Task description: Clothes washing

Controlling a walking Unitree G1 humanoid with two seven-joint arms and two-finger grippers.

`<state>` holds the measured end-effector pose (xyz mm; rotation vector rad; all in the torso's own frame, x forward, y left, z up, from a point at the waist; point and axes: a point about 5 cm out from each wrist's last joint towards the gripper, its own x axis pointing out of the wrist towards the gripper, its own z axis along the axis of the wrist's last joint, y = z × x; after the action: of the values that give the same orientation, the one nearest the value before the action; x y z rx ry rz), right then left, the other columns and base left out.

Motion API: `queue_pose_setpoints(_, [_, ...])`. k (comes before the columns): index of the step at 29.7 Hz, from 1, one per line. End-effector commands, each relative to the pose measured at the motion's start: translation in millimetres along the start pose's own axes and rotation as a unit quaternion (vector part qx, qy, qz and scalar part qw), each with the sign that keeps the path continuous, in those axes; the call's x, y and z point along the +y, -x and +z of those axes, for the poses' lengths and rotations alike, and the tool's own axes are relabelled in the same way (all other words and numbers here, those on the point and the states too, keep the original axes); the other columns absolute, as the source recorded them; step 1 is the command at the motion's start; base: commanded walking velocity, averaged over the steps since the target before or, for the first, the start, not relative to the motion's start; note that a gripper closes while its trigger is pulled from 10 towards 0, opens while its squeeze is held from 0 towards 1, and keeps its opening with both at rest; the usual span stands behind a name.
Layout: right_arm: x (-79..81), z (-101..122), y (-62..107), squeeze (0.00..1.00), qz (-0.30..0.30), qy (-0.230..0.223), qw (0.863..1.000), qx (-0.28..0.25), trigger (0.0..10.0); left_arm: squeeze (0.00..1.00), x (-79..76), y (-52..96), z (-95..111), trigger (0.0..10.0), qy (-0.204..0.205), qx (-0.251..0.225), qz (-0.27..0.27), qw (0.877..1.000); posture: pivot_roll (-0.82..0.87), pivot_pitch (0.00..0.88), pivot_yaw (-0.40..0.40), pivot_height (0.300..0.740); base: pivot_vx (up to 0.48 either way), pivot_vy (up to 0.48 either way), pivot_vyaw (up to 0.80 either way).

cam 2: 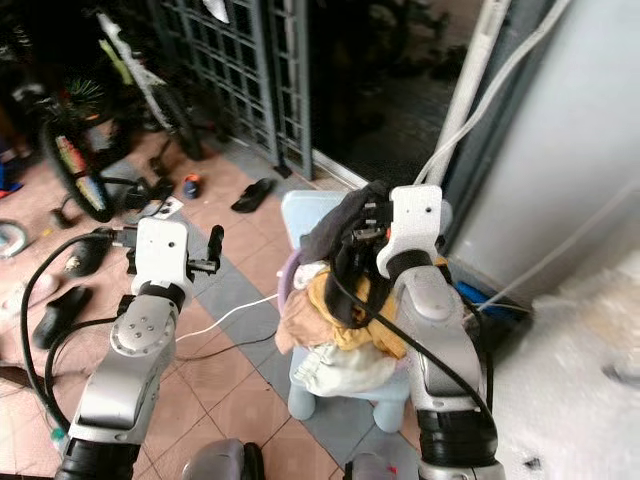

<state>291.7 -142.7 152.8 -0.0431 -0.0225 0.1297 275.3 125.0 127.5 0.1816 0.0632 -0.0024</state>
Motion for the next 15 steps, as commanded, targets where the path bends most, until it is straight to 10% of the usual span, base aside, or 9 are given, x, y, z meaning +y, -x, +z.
queue_pose_setpoints(1, [2.6, 7.6, 0.6, 0.0, 0.004, 0.004, 1.0, -0.02, 10.0, 0.0, 1.3, -1.1, -1.4, 10.0, 0.0, 0.003, 0.003, 1.0, -0.01, 0.0, 0.071, 0.74, 0.0, 0.0, -0.73])
queue_pose_setpoints(15, [0.4, 8.5, -4.5, 0.0, 0.006, 0.012, 1.0, -0.02, 10.0, 0.0, 0.8, 0.8, -4.1, 10.0, 0.002, 0.003, 0.008, 1.0, -0.01, 0.007, 0.056, 0.74, 0.0, -0.276, -0.27])
